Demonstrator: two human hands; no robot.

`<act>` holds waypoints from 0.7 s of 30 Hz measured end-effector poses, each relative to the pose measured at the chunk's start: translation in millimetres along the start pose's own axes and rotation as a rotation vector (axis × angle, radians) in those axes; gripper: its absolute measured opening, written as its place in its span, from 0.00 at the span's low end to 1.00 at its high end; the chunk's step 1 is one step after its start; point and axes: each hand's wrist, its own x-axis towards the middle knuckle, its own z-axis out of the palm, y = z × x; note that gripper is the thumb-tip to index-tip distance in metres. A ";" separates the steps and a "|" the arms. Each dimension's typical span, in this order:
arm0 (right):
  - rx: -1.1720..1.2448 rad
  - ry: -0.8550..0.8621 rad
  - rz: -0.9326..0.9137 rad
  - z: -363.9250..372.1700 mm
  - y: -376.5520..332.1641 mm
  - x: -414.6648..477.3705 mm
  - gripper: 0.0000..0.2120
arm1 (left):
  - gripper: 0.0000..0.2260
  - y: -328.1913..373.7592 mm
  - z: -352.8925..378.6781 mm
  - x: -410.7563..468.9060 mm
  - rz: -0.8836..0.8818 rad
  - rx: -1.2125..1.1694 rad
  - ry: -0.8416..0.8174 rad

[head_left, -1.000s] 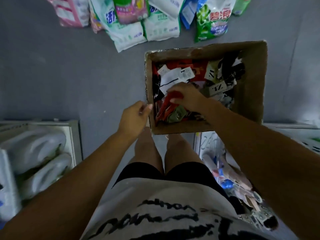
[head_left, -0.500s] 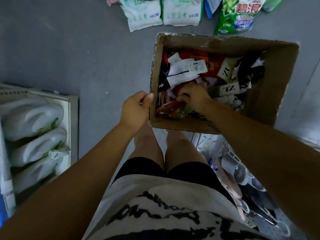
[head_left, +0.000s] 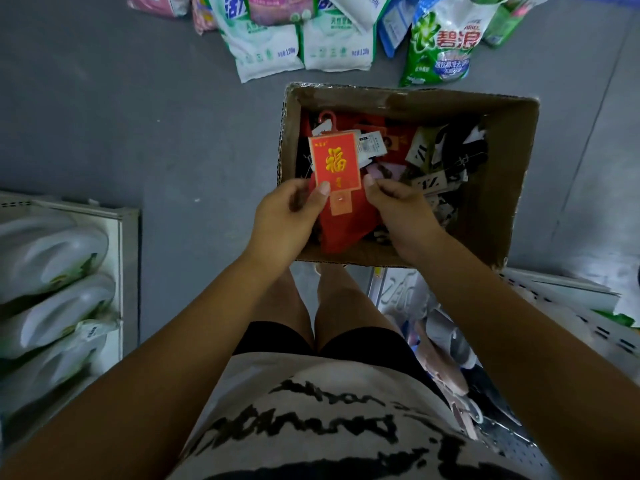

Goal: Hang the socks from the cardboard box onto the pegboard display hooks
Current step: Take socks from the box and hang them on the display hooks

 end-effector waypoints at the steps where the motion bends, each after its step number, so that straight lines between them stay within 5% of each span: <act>1: 0.004 -0.018 -0.008 5.8 0.9 -0.9 0.13 | 0.13 1.1 0.2 2.9 -0.017 -0.040 -0.007; 5: -0.083 -0.038 -0.078 18.9 4.4 3.4 0.14 | 0.07 -5.2 -14.5 7.7 -0.046 -0.018 0.173; 8: -0.425 -0.070 -0.242 8.8 9.5 18.8 0.13 | 0.08 -17.6 -37.2 0.5 -0.039 -0.015 0.293; 15: -0.967 -0.393 -0.262 11.6 37.1 51.7 0.23 | 0.08 -44.1 -67.4 -24.5 -0.076 0.128 0.352; 21: -0.998 -0.209 -0.365 17.7 35.2 55.0 0.09 | 0.12 -47.6 -62.6 -36.0 -0.105 0.060 0.291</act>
